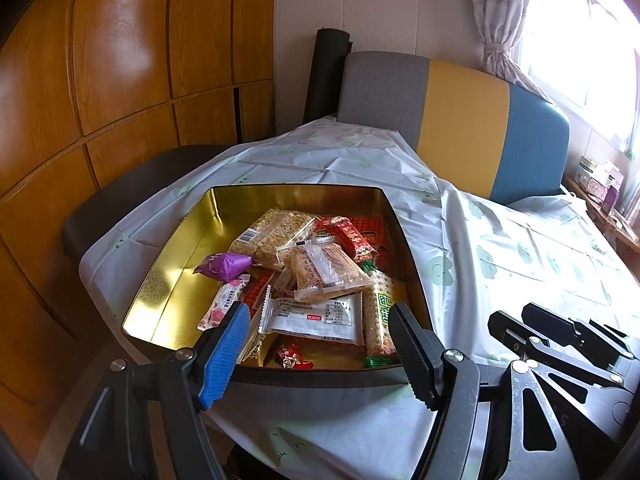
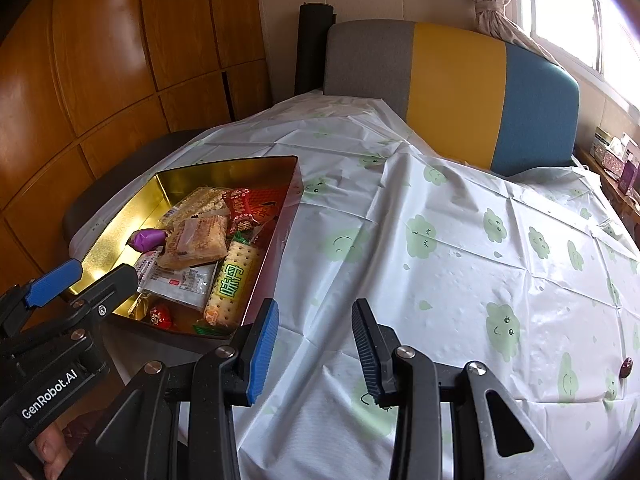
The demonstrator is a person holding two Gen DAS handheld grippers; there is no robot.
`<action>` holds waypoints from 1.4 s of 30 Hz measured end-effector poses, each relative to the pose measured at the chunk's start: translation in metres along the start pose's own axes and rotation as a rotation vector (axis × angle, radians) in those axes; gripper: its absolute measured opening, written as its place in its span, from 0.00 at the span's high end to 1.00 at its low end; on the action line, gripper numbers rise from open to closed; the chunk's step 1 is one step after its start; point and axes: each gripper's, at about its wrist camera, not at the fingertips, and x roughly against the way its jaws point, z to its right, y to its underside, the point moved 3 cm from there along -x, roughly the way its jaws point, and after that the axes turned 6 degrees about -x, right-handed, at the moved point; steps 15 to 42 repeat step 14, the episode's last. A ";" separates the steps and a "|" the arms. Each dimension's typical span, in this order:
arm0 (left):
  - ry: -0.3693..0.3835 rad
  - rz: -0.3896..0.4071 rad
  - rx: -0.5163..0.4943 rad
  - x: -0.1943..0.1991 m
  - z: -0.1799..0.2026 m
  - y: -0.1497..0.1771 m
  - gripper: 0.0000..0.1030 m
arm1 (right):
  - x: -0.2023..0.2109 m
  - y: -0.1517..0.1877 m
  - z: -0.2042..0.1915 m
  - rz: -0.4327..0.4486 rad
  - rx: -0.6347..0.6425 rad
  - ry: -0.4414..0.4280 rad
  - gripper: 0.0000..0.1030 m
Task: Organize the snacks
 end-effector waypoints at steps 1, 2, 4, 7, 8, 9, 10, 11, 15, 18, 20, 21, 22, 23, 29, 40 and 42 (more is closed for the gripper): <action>0.001 0.000 -0.002 0.000 0.000 0.000 0.30 | 0.000 0.000 0.000 0.000 0.000 0.000 0.63; 0.001 -0.001 -0.003 0.000 0.001 0.000 0.30 | 0.000 0.000 0.000 0.001 0.000 0.001 0.62; 0.005 -0.002 -0.004 -0.001 0.002 0.000 0.30 | 0.001 0.000 0.002 0.004 -0.003 0.004 0.63; 0.007 -0.004 -0.009 -0.001 0.004 0.001 0.30 | 0.001 0.001 0.008 0.002 -0.015 0.009 0.63; 0.007 -0.005 -0.009 -0.002 0.004 0.001 0.30 | 0.001 0.001 0.010 0.002 -0.018 0.013 0.63; 0.009 -0.003 -0.007 -0.002 0.005 0.001 0.30 | 0.000 0.002 0.013 0.002 -0.023 0.017 0.63; 0.010 0.002 -0.007 -0.001 0.005 0.001 0.30 | 0.000 0.003 0.017 -0.001 -0.029 0.023 0.63; 0.007 0.006 -0.011 -0.001 0.005 0.000 0.30 | 0.000 0.003 0.020 -0.003 -0.035 0.027 0.63; 0.015 -0.002 -0.010 -0.003 0.004 0.000 0.30 | 0.000 0.004 0.033 -0.006 -0.049 0.050 0.63; 0.015 -0.002 -0.010 -0.003 0.004 0.000 0.30 | 0.000 0.004 0.033 -0.006 -0.049 0.050 0.63; 0.015 -0.002 -0.010 -0.003 0.004 0.000 0.30 | 0.000 0.004 0.033 -0.006 -0.049 0.050 0.63; 0.015 -0.002 -0.010 -0.003 0.004 0.000 0.30 | 0.000 0.004 0.033 -0.006 -0.049 0.050 0.63; 0.015 -0.002 -0.010 -0.003 0.004 0.000 0.30 | 0.000 0.004 0.033 -0.006 -0.049 0.050 0.63; 0.015 -0.002 -0.010 -0.003 0.004 0.000 0.30 | 0.000 0.004 0.033 -0.006 -0.049 0.050 0.63; 0.015 -0.002 -0.010 -0.003 0.004 0.000 0.30 | 0.000 0.004 0.033 -0.006 -0.049 0.050 0.63; 0.015 -0.002 -0.010 -0.003 0.004 0.000 0.30 | 0.000 0.004 0.033 -0.006 -0.049 0.050 0.63; 0.015 -0.002 -0.010 -0.003 0.004 0.000 0.30 | 0.000 0.004 0.033 -0.006 -0.049 0.050 0.63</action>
